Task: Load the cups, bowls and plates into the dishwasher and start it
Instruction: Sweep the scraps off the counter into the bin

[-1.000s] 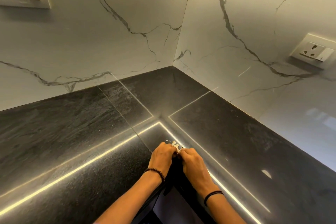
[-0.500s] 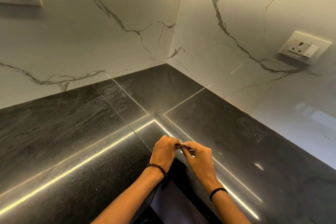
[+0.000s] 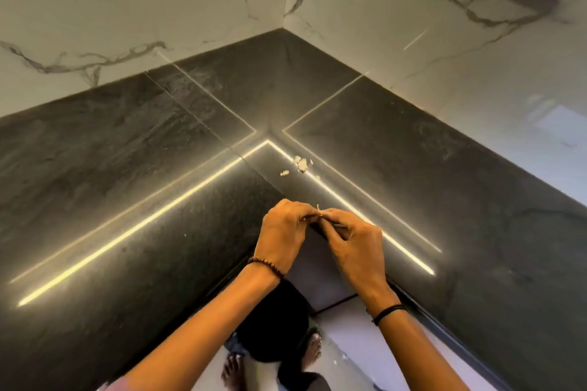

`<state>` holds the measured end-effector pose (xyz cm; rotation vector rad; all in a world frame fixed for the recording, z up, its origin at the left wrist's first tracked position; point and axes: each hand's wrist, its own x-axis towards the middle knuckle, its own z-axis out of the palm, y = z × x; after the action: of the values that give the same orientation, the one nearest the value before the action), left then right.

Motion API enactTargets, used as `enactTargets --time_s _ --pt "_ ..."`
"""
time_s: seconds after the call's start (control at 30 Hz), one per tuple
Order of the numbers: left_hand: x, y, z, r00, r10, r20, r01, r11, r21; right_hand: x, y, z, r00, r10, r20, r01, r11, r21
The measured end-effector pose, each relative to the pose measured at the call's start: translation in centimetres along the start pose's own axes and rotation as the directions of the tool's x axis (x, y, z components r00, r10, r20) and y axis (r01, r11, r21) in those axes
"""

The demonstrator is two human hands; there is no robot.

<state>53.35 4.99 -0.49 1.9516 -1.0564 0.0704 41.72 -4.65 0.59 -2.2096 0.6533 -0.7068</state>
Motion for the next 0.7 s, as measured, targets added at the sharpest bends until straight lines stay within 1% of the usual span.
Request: enactTargets --time_s 0.2,0.27,0.4,0.47,0.57,0.6,0.63,0.7 --pt "-4.7 0.2 0.0 0.996 -0.08 0.031 0.082 0.994 -0.067 -4.3 1.0 1.0 0.998 0.061 0.018 -0.062 0.996 0.058" --pt "-6.3 0.2 0.3 0.992 -0.115 0.047 0.118 0.99 -0.073 -5.7 1.9 1.4 0.997 0.064 0.053 -0.067 0.995 0.069" --pt "-10.4 -1.1 2.6 0.975 -0.211 0.063 0.214 0.976 -0.04 -8.8 5.0 2.5 0.983 0.109 0.149 -0.124 0.988 0.091" --pt "-12.7 -2.2 4.5 0.963 -0.26 0.075 0.265 0.963 -0.059 -10.5 7.1 3.4 0.974 0.136 0.179 -0.156 0.982 0.105" --pt "-15.8 -4.2 7.6 0.938 -0.333 0.096 0.342 0.934 -0.099 -13.1 10.7 5.3 0.955 0.201 0.218 -0.222 0.972 0.08" --pt "-16.8 -4.8 8.7 0.914 -0.387 0.121 0.4 0.909 -0.115 -13.9 12.2 6.2 0.943 0.23 0.239 -0.253 0.965 0.07" --pt "-17.8 -5.7 9.9 0.874 -0.46 0.159 0.481 0.867 -0.132 -14.5 13.5 7.1 0.932 0.252 0.262 -0.275 0.96 0.055" --pt "-20.1 -8.2 12.6 0.758 -0.609 0.231 0.644 0.755 -0.124 -15.6 16.5 9.2 0.891 0.32 0.322 -0.332 0.943 -0.018"
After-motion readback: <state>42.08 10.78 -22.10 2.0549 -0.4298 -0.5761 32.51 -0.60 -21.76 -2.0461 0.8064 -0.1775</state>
